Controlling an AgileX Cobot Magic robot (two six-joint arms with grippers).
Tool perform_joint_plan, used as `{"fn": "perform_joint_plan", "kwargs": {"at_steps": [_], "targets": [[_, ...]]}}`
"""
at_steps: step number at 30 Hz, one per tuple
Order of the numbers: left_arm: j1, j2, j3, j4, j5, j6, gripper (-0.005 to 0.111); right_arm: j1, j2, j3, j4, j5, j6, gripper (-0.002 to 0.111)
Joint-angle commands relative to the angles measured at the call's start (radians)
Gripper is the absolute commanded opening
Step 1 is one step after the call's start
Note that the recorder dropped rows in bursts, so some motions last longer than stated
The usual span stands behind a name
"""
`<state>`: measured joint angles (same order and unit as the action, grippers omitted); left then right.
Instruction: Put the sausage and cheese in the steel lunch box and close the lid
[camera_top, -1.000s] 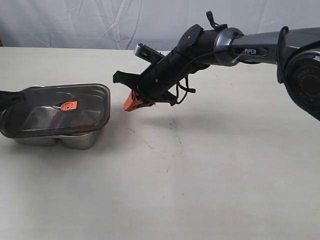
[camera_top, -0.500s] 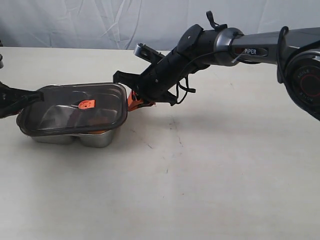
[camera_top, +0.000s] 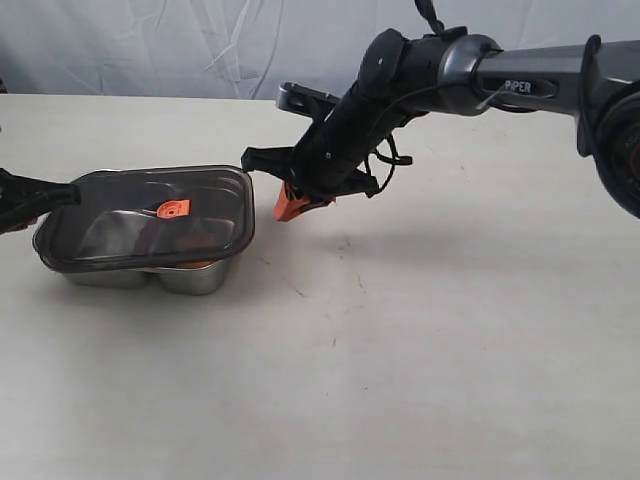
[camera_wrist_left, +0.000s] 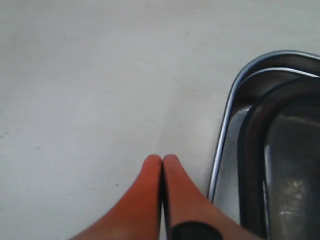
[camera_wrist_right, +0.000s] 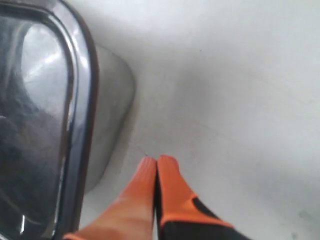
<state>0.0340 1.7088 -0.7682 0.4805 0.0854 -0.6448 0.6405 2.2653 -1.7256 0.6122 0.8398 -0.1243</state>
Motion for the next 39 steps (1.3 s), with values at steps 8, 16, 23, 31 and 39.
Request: {"fn": "perform_joint_plan", "kwargs": {"at_steps": [8, 16, 23, 31, 39], "targets": [[0.044, -0.203, -0.002, -0.21, 0.303, 0.154, 0.0, 0.014, -0.04, -0.004, -0.053, 0.033, 0.026, -0.001], [0.044, -0.271, -0.002, -0.382, 0.345, 0.354, 0.0, 0.066, -0.04, -0.004, -0.076, 0.016, 0.028, -0.001], [0.044, -0.273, -0.002, -0.374, 0.347, 0.354, 0.0, 0.072, -0.04, -0.004, -0.081, 0.045, 0.037, -0.001], [0.044, -0.272, -0.002, -0.37, 0.341, 0.356, 0.0, 0.072, -0.04, -0.004, -0.067, 0.083, 0.037, -0.001], [0.044, -0.272, -0.002, -0.37, 0.341, 0.356, 0.0, 0.103, -0.04, -0.004, -0.061, 0.098, 0.037, -0.001]]}}
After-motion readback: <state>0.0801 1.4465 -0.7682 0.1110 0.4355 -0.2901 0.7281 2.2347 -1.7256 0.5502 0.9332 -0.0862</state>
